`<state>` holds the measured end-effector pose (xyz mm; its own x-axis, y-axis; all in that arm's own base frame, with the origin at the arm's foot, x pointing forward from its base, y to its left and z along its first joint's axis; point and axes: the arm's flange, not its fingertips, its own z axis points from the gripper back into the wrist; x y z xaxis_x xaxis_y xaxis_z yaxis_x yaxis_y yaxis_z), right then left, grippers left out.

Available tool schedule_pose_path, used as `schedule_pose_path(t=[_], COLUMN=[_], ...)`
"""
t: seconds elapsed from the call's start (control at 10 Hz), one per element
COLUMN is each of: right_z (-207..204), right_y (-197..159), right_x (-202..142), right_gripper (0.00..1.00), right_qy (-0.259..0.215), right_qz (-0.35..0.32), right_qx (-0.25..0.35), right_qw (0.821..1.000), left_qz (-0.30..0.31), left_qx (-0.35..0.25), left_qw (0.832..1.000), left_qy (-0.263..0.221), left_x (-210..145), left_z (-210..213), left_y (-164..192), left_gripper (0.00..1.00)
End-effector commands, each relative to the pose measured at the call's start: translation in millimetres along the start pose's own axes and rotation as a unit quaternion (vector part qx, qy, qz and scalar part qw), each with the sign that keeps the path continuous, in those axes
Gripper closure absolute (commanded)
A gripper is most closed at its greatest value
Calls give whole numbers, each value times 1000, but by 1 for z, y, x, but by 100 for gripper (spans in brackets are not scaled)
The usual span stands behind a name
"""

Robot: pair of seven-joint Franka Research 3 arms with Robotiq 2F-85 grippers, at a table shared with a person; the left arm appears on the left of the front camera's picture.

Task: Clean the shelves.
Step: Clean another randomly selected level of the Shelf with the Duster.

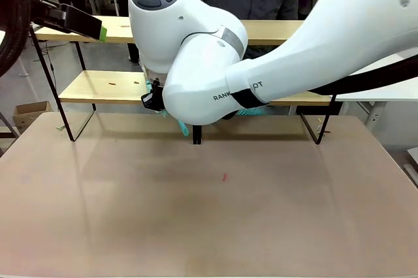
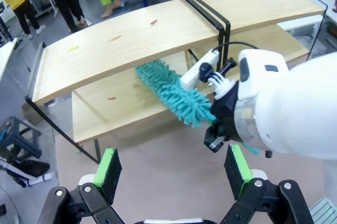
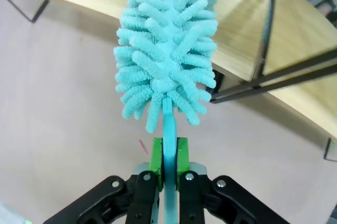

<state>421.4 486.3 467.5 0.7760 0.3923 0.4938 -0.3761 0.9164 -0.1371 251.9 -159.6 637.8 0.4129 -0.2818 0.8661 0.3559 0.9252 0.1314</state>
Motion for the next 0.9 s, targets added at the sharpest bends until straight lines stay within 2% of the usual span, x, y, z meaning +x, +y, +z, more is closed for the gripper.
schedule_pose_path(t=[0.0, 0.2, 0.4, 0.5, 0.6, 0.7, 0.8], right_z=[-1, 5, 8, 13, 21, 30, 35], right_y=[2, 6, 2, -3, -12, -25, -38], right_x=[19, 27, 24, 18, 12, 3, -3], right_gripper=[88, 88, 88, 88, 88, 88, 88], right_qy=[19, 13, 73, 105, 107, 99, 94], right_qz=[41, 92, 158, 194, 222, 251, 252], right_qx=[54, 130, 209, 272, 327, 391, 415], right_qw=[998, 987, 962, 937, 912, 880, 869], left_qz=[-1, -1, -1, -1, -1, -1, -1], left_qx=[5, 5, 5, 5, 5, 5, 5], left_qw=[1000, 1000, 1000, 1000, 1000, 1000, 1000], left_qy=[0, 0, 0, 0, 0, 0, 0], left_x=[0, 0, 0, 0, 0, 0, 0], left_z=[2, 2, 2, 2, 2, 2, 2], left_y=[0, 0, 0, 0, 0, 0, 0], left_gripper=[0, 0, 0, 0, 0, 0, 0])
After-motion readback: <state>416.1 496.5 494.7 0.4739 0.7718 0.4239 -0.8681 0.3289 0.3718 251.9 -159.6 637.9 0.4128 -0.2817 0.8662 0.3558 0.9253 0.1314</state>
